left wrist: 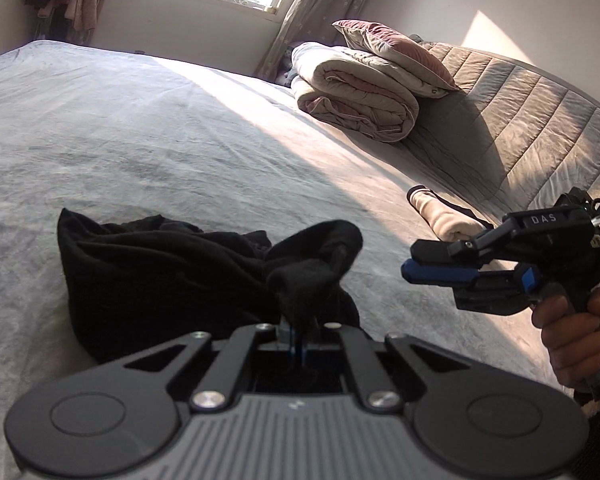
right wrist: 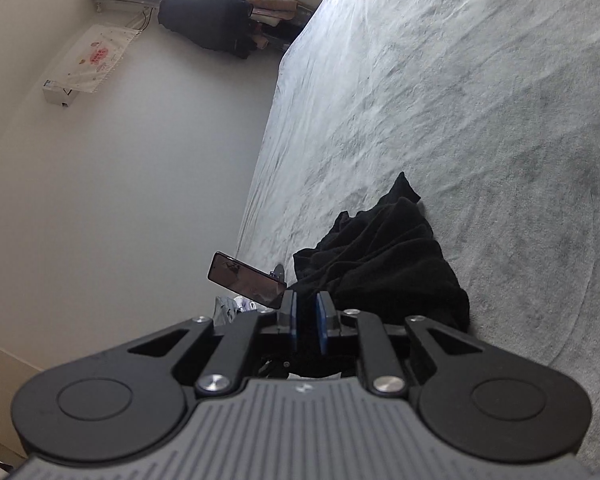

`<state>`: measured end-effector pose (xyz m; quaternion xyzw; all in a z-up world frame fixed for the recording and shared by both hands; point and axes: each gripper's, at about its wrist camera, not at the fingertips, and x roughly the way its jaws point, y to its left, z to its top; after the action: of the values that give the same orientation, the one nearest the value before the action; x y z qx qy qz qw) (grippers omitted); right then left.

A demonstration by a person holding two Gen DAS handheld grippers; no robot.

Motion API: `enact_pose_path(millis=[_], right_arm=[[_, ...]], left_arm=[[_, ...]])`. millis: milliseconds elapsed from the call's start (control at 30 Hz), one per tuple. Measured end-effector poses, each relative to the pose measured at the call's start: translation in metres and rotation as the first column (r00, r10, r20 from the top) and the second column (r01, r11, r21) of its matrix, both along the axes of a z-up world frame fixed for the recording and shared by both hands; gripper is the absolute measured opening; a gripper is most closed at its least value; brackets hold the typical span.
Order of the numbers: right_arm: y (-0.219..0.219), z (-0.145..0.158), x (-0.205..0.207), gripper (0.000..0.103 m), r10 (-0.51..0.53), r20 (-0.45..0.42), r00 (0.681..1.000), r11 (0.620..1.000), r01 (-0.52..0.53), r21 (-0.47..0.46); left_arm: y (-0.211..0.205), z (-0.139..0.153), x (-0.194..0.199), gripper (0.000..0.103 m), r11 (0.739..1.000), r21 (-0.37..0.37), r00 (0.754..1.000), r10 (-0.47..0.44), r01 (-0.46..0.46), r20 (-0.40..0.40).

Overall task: Fold clothes
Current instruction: 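Lay the black garment flat on the bed with both grippers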

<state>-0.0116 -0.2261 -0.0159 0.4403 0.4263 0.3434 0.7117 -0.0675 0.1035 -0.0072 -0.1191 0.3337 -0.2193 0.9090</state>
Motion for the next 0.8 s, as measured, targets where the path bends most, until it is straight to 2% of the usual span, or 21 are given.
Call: enact_pose_path(millis=[67, 100, 133, 300, 467, 567, 700, 733, 800], right_arm=[[0.002, -0.002, 0.001, 0.027, -0.017, 0.002, 1.0, 0.999, 0.017, -0.033], [0.002, -0.003, 0.002, 0.041, -0.028, 0.006, 1.0, 0.998, 0.028, -0.053], [0.004, -0.004, 0.003, 0.047, -0.037, 0.012, 0.999, 0.996, 0.038, -0.075], [0.017, -0.015, 0.011, 0.047, -0.041, -0.004, 0.999, 0.984, 0.039, -0.176], [0.038, -0.018, 0.024, 0.047, -0.062, -0.016, 0.998, 0.968, 0.056, -0.245], [0.056, -0.023, 0.039, 0.047, -0.075, -0.026, 0.997, 0.955, 0.065, -0.29], [0.081, -0.038, 0.063, 0.047, -0.102, -0.056, 0.993, 0.946, 0.08, -0.314], [0.086, -0.043, 0.069, 0.047, -0.107, -0.068, 0.992, 0.947, 0.081, -0.312], [0.1, -0.056, 0.08, 0.047, -0.118, -0.099, 0.988, 0.948, 0.083, -0.308]], left_arm=[[0.02, -0.001, -0.005, 0.002, 0.999, 0.01, 0.999, 0.037, -0.037, -0.004], [0.03, -0.002, -0.007, 0.002, 0.998, 0.013, 0.998, 0.056, -0.056, -0.007], [0.039, -0.004, -0.009, 0.002, 0.997, 0.021, 0.997, 0.074, -0.074, -0.01], [0.083, -0.022, -0.021, 0.002, 0.988, 0.034, 0.986, 0.152, -0.15, -0.067], [0.118, -0.038, -0.027, 0.002, 0.972, 0.068, 0.963, 0.233, -0.226, -0.133], [0.138, -0.044, -0.027, 0.002, 0.942, 0.146, 0.937, 0.321, -0.301, -0.138], [0.153, -0.043, -0.029, 0.002, 0.885, 0.247, 0.902, 0.425, -0.396, -0.075], [0.156, -0.043, -0.03, 0.002, 0.877, 0.26, 0.899, 0.433, -0.404, -0.064], [0.16, -0.044, -0.028, 0.002, 0.879, 0.248, 0.897, 0.436, -0.406, -0.075]])
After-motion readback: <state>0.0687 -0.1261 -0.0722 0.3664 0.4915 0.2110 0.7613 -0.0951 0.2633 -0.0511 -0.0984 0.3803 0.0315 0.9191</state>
